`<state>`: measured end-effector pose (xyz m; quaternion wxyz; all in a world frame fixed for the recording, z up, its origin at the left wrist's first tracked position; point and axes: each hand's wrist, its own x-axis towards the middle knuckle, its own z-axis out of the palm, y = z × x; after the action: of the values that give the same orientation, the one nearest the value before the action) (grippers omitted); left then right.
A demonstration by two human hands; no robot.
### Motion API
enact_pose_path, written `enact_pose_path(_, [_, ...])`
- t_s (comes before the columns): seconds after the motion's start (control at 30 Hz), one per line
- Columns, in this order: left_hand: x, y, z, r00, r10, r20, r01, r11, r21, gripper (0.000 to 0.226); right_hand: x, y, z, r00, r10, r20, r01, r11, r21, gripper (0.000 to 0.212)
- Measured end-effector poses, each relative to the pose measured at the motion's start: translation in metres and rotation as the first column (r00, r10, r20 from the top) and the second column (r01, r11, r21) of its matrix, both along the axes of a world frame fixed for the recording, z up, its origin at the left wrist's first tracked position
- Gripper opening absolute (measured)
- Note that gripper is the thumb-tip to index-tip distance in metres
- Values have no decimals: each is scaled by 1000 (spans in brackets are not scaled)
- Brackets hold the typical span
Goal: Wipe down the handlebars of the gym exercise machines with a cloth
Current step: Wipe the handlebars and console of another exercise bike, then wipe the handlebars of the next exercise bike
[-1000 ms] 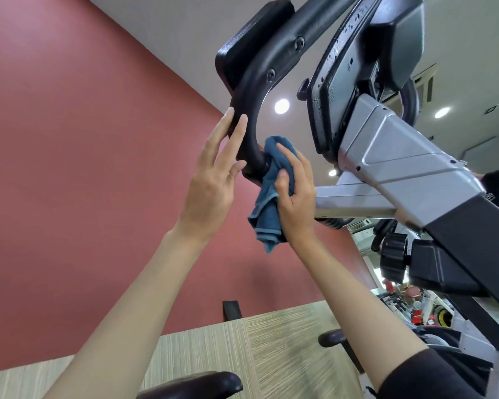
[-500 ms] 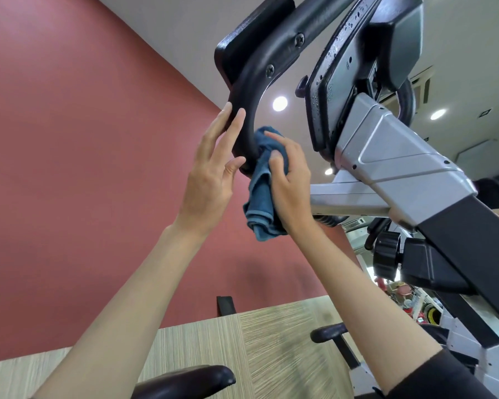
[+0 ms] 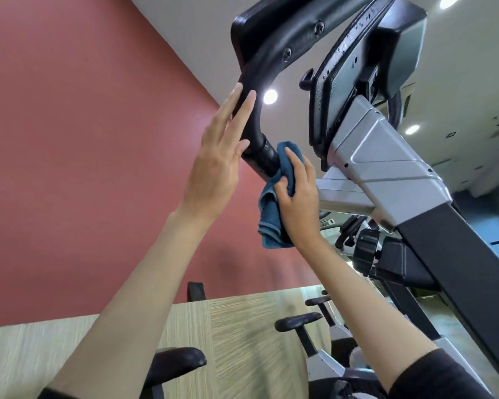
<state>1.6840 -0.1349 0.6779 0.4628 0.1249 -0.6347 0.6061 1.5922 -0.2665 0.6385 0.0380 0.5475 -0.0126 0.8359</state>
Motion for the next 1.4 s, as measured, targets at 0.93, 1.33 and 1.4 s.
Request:
enact_pose_path(0.93, [-155,-132,-134,737,-564,-372,671,675,306,56,-179,43,-97,688,-724,-52,713,661,233,43])
enact_pose_path(1.33, [-345,-42,-219,386,-790,-477,759,-23,650,54,-329,193,-200,261,-953,-156,872,163,462,41])
enact_pose_path(1.4, [-378,-19,-234,321,-804,-501,750,-107,652,54,-351,228,-217,191,-966,-175,858,77,508,41])
